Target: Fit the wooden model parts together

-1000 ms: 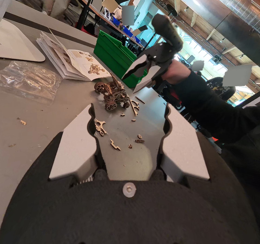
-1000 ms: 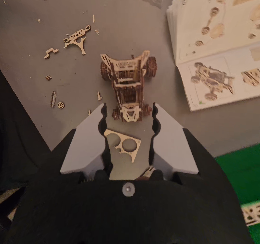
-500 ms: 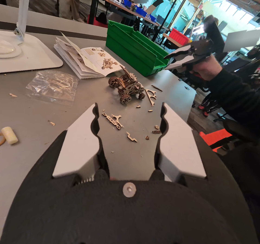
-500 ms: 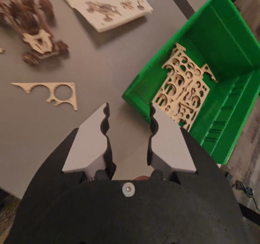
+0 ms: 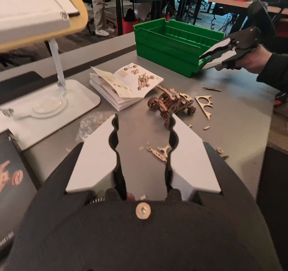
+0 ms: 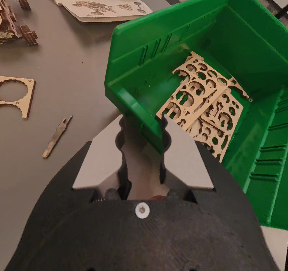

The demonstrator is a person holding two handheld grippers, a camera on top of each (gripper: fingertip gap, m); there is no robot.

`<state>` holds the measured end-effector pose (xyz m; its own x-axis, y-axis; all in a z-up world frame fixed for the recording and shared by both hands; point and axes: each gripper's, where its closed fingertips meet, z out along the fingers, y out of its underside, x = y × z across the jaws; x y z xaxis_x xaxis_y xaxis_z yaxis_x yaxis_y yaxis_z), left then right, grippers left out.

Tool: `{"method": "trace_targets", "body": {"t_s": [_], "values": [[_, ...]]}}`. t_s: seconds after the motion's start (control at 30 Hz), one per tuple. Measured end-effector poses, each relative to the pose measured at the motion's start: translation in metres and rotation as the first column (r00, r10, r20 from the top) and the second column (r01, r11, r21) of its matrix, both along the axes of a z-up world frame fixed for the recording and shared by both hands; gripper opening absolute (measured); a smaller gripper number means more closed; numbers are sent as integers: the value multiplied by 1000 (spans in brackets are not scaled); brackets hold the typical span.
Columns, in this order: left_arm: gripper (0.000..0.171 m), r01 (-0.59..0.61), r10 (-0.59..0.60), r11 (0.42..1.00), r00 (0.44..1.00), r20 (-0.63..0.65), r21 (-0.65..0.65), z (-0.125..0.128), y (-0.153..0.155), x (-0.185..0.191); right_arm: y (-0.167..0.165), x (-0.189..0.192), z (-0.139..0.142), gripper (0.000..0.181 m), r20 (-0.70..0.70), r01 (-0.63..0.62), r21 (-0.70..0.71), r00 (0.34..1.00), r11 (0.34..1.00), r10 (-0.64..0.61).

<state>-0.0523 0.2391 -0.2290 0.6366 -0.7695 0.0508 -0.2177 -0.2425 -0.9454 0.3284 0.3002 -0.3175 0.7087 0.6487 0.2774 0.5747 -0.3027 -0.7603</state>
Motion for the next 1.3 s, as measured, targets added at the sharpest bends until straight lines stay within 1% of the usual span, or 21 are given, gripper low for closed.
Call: {"method": "trace_targets", "body": {"t_s": [0.1,0.17,0.27,0.37,0.4,0.57,0.63,0.67,0.73,0.83,0.9,0.97,1.03,1.07,1.13,1.17,1.2,1.23,1.3], "values": [[56,20,-18,999,999,-36,43,7,28,19,9,0,0,41,-16,-33,0,999,999,33],[56,37,-33,998,997,-75,56,4,48,31,17,1,1,39,-22,-40,14,999,999,41],[54,63,-52,995,989,-139,77,-5,76,47,32,4,1,38,-28,-53,18,998,998,53],[46,99,-73,990,969,-234,98,-19,101,61,49,8,1,38,-33,-63,15,997,998,63],[46,111,-80,988,962,-262,105,-23,109,66,55,9,1,37,-32,-66,16,997,998,67],[43,140,-112,988,944,-309,70,-44,142,82,87,11,1,38,-30,-66,22,997,998,66],[42,141,-124,989,940,-318,31,-55,151,85,99,12,1,40,-38,-33,29,999,999,34],[41,134,-122,991,934,-337,12,-62,156,85,104,11,1,42,-47,-12,44,999,999,14],[37,102,-99,995,912,-397,-13,-77,165,81,109,10,0,45,-24,6,85,1000,996,-4],[35,99,-110,994,886,-451,-47,-93,166,81,106,9,1,53,-35,32,78,999,996,-30],[34,97,-120,993,880,-459,-74,-99,164,80,99,4,16,51,-56,40,112,998,993,-34],[32,93,-122,992,879,-461,-85,-102,164,79,88,-15,40,49,-46,8,190,999,982,0],[30,96,-125,992,871,-475,-85,-105,164,79,76,-54,62,48,-80,-47,230,995,972,67],[30,104,-134,991,867,-480,-89,-107,162,81,74,-75,67,46,-93,-67,223,992,973,89],[28,142,-160,987,864,-477,-75,-107,159,89,78,-110,64,49,-59,-104,186,991,977,117],[28,138,-153,988,853,-498,-67,-110,159,89,83,-127,65,50,-62,-123,182,989,976,137],[28,142,-156,988,840,-519,-67,-113,159,90,89,-144,62,56,-82,-141,152,985,978,154],[25,156,-170,985,834,-525,-70,-116,157,92,97,-158,56,67,-100,-152,103,982,983,162],[20,173,-188,982,831,-524,-80,-118,154,95,120,-173,41,90,-87,-121,30,989,992,123]]}}
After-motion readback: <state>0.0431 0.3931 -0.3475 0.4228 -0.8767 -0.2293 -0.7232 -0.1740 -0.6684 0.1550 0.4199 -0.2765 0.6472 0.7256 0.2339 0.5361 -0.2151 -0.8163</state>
